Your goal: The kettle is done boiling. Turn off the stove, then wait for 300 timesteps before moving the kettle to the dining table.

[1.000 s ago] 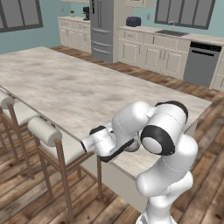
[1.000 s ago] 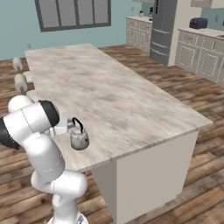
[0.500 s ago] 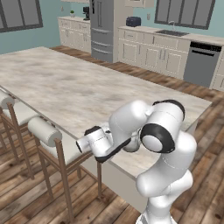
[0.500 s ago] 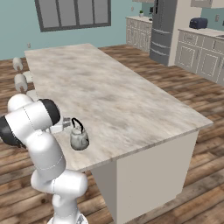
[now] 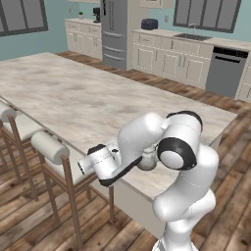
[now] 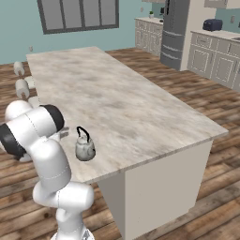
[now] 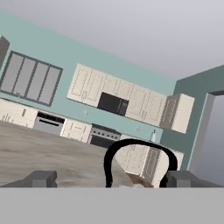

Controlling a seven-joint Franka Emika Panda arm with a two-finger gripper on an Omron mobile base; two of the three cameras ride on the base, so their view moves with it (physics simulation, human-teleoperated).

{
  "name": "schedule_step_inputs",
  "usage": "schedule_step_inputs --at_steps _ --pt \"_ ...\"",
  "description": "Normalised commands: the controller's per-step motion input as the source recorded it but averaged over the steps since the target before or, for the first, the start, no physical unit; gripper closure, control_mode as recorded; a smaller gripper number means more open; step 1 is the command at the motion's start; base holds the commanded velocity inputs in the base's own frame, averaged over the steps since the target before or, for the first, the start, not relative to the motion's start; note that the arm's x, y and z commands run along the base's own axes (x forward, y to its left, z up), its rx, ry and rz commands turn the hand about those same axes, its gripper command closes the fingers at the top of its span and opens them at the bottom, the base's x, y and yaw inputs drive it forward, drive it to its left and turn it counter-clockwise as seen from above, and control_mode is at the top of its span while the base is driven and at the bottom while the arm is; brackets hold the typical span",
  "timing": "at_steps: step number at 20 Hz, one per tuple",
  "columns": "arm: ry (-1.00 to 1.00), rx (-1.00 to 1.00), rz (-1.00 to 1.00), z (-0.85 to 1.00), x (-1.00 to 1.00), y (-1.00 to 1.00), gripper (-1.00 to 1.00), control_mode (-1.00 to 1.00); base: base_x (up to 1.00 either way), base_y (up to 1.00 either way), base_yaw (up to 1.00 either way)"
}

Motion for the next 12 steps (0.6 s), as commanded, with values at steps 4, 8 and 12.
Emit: schedule_step_inputs --at_steps 4,8,12 --pt "-0.03 -0.01 0.0 0.07 -0.27 0.11 -1.0 -1.0 0.0 0.0 0.0" --pt "-0.06 -0.04 0.0 0.26 -0.39 0.0 -1.0 -1.0 0.0 0.0 0.0" --pt "-0.05 -0.04 0.0 0.36 -0.4 0.0 -1.0 -1.0 0.0 0.0 0.0"
